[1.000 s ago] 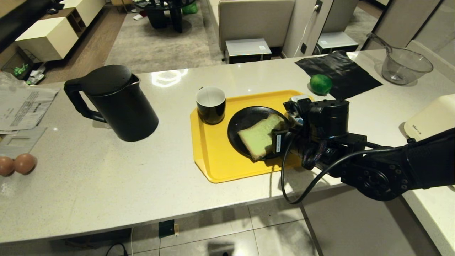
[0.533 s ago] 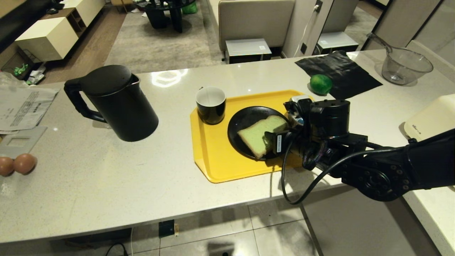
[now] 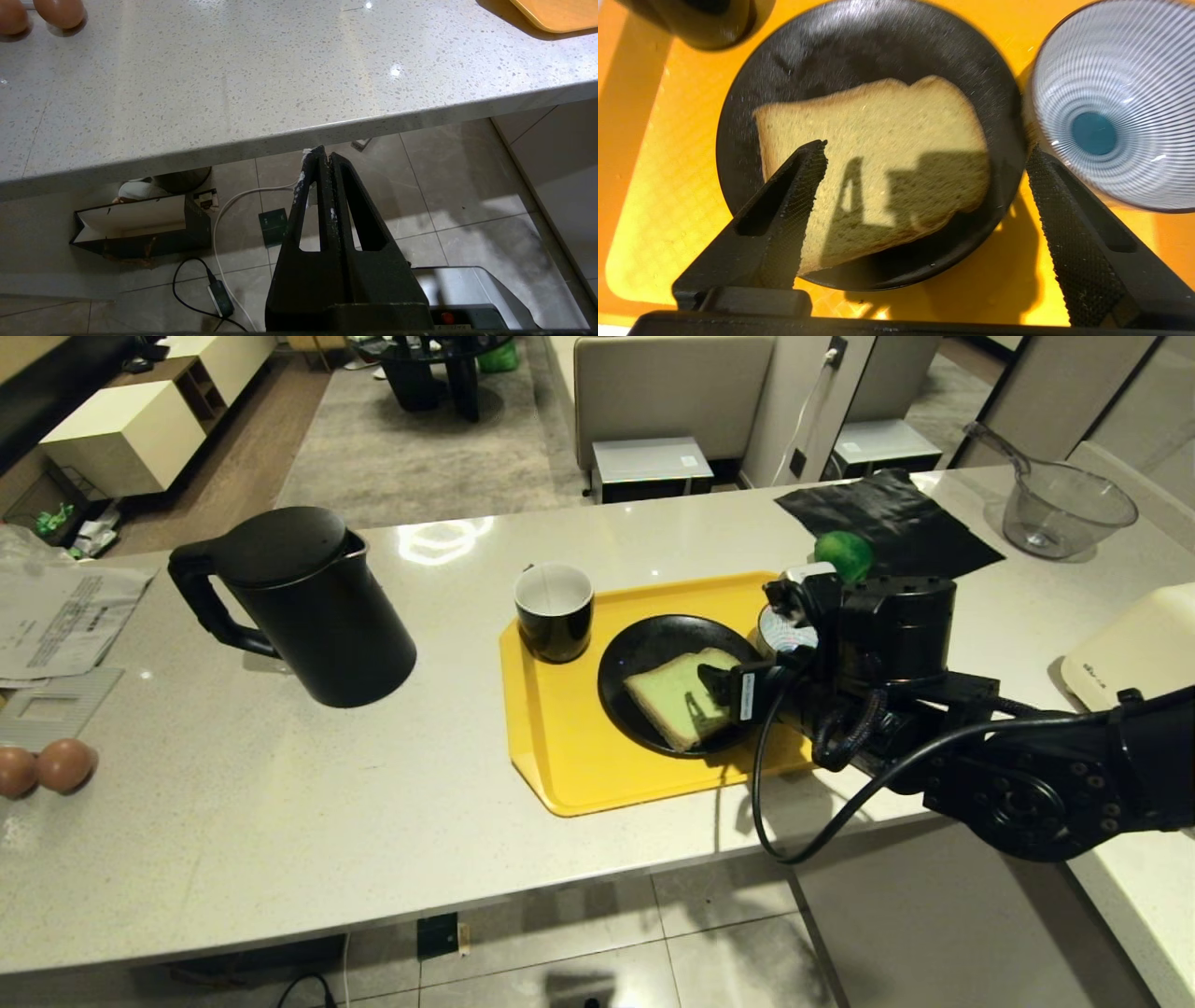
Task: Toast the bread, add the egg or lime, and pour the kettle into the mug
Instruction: Pick up the egg
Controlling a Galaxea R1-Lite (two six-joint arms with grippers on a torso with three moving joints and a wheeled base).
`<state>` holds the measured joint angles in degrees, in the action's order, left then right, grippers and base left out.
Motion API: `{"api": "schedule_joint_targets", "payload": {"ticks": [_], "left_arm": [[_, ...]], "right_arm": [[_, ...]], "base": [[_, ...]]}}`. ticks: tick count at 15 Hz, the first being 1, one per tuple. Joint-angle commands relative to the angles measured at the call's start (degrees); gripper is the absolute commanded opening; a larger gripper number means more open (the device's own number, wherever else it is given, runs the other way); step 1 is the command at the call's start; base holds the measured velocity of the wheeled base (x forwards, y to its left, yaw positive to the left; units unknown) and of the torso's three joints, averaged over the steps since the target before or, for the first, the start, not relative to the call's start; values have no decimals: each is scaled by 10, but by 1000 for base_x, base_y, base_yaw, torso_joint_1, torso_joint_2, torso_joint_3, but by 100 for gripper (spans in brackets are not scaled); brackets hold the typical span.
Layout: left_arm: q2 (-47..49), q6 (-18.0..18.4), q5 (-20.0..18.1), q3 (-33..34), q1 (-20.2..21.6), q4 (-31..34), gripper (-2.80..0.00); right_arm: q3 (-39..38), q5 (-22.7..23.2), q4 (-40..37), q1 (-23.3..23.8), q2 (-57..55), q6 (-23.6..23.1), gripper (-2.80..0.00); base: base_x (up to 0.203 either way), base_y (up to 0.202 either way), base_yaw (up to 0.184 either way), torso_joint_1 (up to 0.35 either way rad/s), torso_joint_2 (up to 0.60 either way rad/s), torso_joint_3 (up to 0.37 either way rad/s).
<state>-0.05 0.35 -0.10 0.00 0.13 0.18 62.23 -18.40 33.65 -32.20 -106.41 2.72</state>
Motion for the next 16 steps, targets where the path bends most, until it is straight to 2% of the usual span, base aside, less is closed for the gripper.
{"api": "schedule_joint_targets", "payload": {"ticks": [1,3,6,7,14,16], "left_arm": [[0,0,0,0,0,0,-280],[0,0,0,0,0,0,-280],[0,0,0,0,0,0,-280],[0,0,0,0,0,0,-280],[0,0,0,0,0,0,-280],[0,0,0,0,0,0,-280]], "right_arm": [[2,-15,1,5,34,-11,0],[4,-27,-1,18,66,-30,0],[-3,-35,-24,42,114,-34,0],[-13,-46,-25,49,121,-34,-280],[-102,-60,-29,50,276,-32,-280],[-131,-78,-40,50,318,-38,-280]], "base": [[0,0,0,0,0,0],[0,0,0,0,0,0],[0,0,0,0,0,0],[0,0,0,0,0,0],[0,0,0,0,0,0],[0,0,0,0,0,0]]}}
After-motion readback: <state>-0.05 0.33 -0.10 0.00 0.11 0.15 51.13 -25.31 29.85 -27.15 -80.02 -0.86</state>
